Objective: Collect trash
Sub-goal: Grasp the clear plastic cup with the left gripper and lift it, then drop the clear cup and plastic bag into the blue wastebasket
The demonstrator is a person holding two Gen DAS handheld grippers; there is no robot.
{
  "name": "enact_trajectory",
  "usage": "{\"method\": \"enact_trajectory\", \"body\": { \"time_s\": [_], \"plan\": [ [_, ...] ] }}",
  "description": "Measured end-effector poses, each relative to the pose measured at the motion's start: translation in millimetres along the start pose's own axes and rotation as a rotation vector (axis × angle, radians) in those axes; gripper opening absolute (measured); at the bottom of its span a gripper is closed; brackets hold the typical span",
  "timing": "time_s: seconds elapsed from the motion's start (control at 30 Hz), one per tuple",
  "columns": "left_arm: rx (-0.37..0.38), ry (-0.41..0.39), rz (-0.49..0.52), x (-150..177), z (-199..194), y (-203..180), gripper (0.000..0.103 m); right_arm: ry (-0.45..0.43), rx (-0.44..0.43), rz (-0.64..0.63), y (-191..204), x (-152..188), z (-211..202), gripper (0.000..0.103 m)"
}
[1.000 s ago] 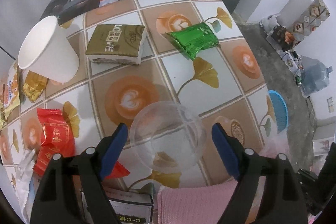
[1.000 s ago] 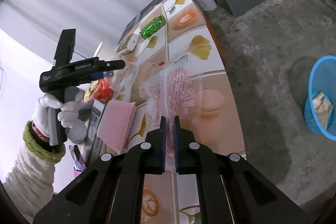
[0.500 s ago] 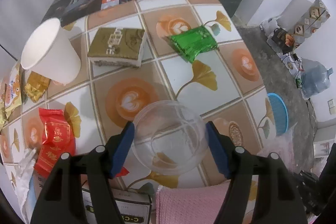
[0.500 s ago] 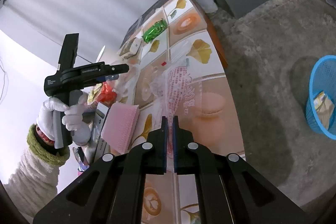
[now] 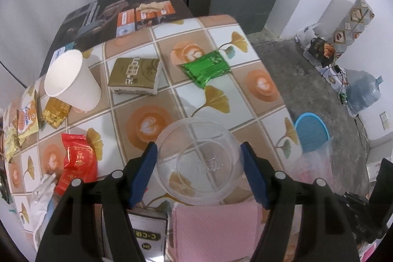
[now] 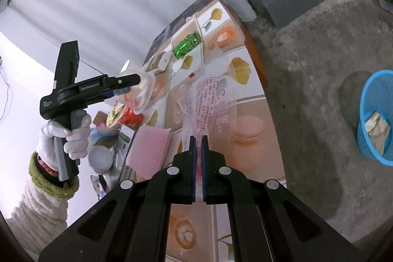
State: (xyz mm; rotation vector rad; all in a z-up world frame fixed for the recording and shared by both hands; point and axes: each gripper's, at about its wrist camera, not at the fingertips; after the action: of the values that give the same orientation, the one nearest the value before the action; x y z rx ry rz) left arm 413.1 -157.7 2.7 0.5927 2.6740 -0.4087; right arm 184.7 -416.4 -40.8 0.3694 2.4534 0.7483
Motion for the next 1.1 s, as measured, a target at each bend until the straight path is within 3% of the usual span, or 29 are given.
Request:
{"method": "enact_trajectory", "body": {
  "time_s": [0.37, 0.57, 0.87, 1.1],
  "plan": [
    [0.067, -0.035, 0.117, 5, -30, -72, 0.067, -0.085, 0.021, 0.041, -20, 3, -45, 0.002],
    [0.134, -0.009, 0.234, 7, -17, -142, 0.067, -0.147, 0.091, 0.166, -76, 15, -76, 0.002],
    [0.245, 0.149, 0.381, 6, 72, -268, 0.067, -0.215, 0.214, 0.484, -199, 39, -101, 0.002],
    [0.287, 0.245, 0.432, 11, 155, -339, 0.067, -0.223, 0.281, 0.637, -266, 38, -81, 0.002]
  ]
}}
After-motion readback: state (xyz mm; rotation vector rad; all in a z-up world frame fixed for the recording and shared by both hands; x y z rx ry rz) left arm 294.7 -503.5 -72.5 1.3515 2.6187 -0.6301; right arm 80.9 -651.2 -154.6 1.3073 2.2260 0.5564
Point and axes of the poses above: each gripper's, at about its wrist camera, not at the fingertips, and z roughly the way its jaws point, y to its left, x to its underside, and after that the axes turned 8 degrees about x, right-handed
